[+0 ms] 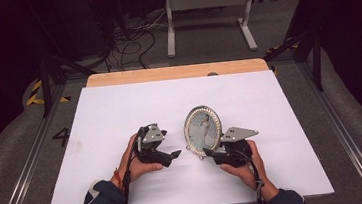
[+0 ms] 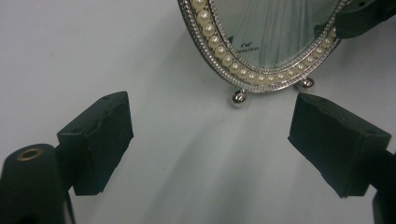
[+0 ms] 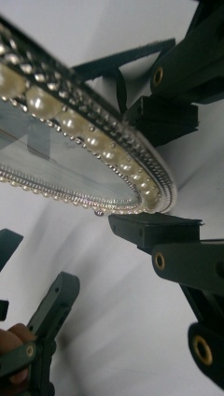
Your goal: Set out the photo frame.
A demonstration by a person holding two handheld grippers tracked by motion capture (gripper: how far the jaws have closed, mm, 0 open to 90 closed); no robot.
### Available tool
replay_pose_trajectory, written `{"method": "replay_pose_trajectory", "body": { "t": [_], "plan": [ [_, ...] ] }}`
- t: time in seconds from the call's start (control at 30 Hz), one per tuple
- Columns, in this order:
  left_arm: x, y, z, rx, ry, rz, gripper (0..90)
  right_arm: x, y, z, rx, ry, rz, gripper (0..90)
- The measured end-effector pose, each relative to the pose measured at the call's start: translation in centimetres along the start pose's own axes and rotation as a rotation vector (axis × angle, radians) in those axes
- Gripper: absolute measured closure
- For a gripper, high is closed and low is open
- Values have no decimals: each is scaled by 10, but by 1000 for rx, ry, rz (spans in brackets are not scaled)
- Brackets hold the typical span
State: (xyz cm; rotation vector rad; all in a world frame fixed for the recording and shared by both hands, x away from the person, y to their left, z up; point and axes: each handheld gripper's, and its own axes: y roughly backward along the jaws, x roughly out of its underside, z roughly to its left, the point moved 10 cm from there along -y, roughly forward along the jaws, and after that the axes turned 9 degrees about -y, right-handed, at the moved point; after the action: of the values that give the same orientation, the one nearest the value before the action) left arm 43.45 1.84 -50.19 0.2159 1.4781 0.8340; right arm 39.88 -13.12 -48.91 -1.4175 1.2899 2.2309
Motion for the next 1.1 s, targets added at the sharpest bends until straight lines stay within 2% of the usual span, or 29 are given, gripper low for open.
{"method": "replay_pose_trajectory", "body": {
  "t": [0.2,0.3,0.57,0.63,0.7,0.73,0.83,0.97,1.1],
  "plan": [
    [-13,-10,1,11,-17,-20,157,-3,22,0,31,3,-55,678],
    [-16,-15,0,29,-17,-20,160,-5,28,-1,29,-14,-77,709],
    [-25,-27,0,56,1,-36,187,-9,36,-1,43,-37,-120,727],
    [-28,-32,-4,94,5,-49,192,-10,40,-1,48,-53,-143,771],
    [-28,-33,-5,104,-2,-46,192,-11,41,-1,48,-55,-152,790],
    [-29,-36,-8,127,-10,-45,192,-11,42,-1,49,-63,-156,801],
    [-26,-40,-13,153,-23,-24,191,-12,42,-1,50,-72,-161,821],
    [-26,-40,-13,159,-11,-28,194,-11,42,-1,60,-74,-165,822],
    [-24,-37,-11,165,9,-30,254,-11,42,-1,58,-72,-167,822]
  ]
}}
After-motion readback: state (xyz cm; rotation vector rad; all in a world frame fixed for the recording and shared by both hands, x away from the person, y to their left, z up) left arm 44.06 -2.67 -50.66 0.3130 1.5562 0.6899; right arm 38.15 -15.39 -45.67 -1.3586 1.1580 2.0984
